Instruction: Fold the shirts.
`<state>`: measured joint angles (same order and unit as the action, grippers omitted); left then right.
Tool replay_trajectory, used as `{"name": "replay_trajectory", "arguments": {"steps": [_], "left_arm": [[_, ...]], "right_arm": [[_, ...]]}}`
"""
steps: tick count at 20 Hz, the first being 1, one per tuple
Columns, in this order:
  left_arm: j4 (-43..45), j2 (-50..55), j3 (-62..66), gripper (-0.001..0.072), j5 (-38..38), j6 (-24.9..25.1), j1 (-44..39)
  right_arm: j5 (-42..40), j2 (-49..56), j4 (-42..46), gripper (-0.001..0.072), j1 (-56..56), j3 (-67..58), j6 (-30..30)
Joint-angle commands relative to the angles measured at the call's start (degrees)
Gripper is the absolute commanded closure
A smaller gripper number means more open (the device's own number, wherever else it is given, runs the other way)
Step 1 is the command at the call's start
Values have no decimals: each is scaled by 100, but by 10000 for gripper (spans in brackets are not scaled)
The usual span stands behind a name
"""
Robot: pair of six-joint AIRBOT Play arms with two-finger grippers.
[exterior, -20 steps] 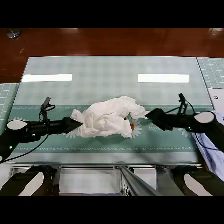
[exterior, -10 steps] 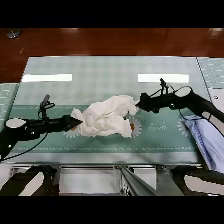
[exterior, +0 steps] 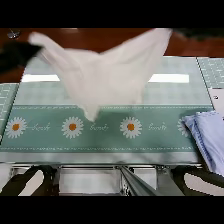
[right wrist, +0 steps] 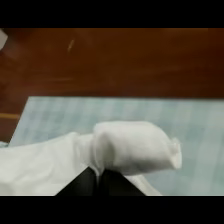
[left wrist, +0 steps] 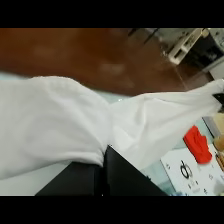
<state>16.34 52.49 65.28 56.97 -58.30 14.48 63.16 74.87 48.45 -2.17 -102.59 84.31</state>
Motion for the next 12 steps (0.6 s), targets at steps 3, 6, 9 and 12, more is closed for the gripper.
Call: {"name": "replay_trajectory", "arguments": {"steps": [3,6,9,12], "left_arm": [[181,-181,2625,678,579,-529,688],[522,-570,3329,678,1097,-568,942],[1528,-1152,3541,678,1394,-728,1001],[2688,-1685,3528,678,1858,-1045,916]], "right_arm": [[796,-1445,1121,688,-127,-1598,-37],[1453,-2345,1488,688,-129,-1596,-273],[1705,-3027,1982,688,-129,-1596,-170],[2175,-3486,2288,688,-129,-1528,125]]}}
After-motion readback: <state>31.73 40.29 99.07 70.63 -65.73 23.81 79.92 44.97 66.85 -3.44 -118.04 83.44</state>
